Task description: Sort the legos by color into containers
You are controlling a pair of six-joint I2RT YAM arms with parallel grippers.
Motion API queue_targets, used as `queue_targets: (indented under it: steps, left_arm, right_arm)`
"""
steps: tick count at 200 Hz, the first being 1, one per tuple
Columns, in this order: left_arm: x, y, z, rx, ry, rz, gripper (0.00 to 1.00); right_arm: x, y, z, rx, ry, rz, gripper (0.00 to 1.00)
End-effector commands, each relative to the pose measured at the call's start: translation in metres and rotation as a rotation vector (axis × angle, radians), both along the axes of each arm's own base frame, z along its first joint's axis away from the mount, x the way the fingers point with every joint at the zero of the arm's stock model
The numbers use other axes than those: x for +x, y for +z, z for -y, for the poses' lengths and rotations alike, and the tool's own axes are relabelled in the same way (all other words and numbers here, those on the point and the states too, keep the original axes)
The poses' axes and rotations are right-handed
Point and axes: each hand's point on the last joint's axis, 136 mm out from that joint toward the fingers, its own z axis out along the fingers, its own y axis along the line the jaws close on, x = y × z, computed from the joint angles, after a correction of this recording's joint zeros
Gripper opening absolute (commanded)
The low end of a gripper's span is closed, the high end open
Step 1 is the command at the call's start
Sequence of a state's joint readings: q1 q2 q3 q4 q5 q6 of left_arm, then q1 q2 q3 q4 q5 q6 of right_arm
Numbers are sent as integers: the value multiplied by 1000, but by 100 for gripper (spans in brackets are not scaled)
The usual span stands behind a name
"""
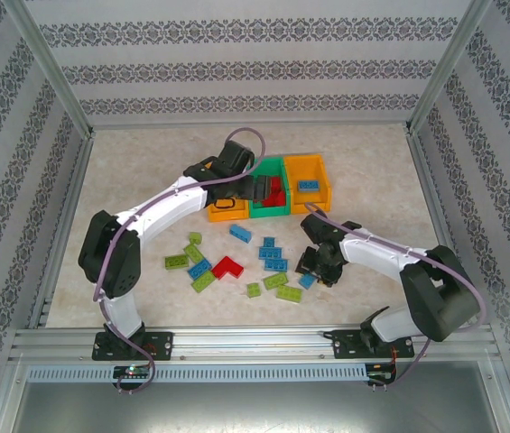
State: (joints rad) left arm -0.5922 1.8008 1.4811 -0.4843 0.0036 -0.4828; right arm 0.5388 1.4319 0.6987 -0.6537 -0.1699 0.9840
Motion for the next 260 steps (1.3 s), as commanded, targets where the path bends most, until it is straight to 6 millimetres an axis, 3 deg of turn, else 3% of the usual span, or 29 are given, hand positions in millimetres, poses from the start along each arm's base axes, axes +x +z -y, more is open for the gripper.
queue_targets:
  steps: [1,30,55,81,117,133,162,201,236,260]
  left_arm:
    - [1,16,-17,27,39,60,100]
    - [-7,14,-31,63,67,62,100]
    - [-17,17,-44,80,98,73,99]
    - [-32,14,-59,105,118,61,100]
    - [-61,-14,-78,130,189,-64,100]
    - [-73,-23,-85,115,223,-95,100]
    - [-91,-34,-93,80,280,-140,99]
    - [-115,-51,-109,103,358,-235,100]
    - [-127,-61,-116,107,392,-269,100]
    - [-125,-63,-116,117,383,-267,100]
  right_arm:
    - [6,-6,1,-9,36,-2,41]
    - [30,5,11,-19,51,42,25]
    - [68,34,14,-35,76,148,24]
    - [121,74,19,-81,118,311,25]
    - [206,117,27,-167,161,499,26]
    - [240,124,31,-186,162,539,26]
    - [286,116,31,-211,193,533,27]
    - [315,96,30,-227,218,511,35]
    - [319,86,28,-220,238,488,52]
    - [316,91,27,-207,236,494,64]
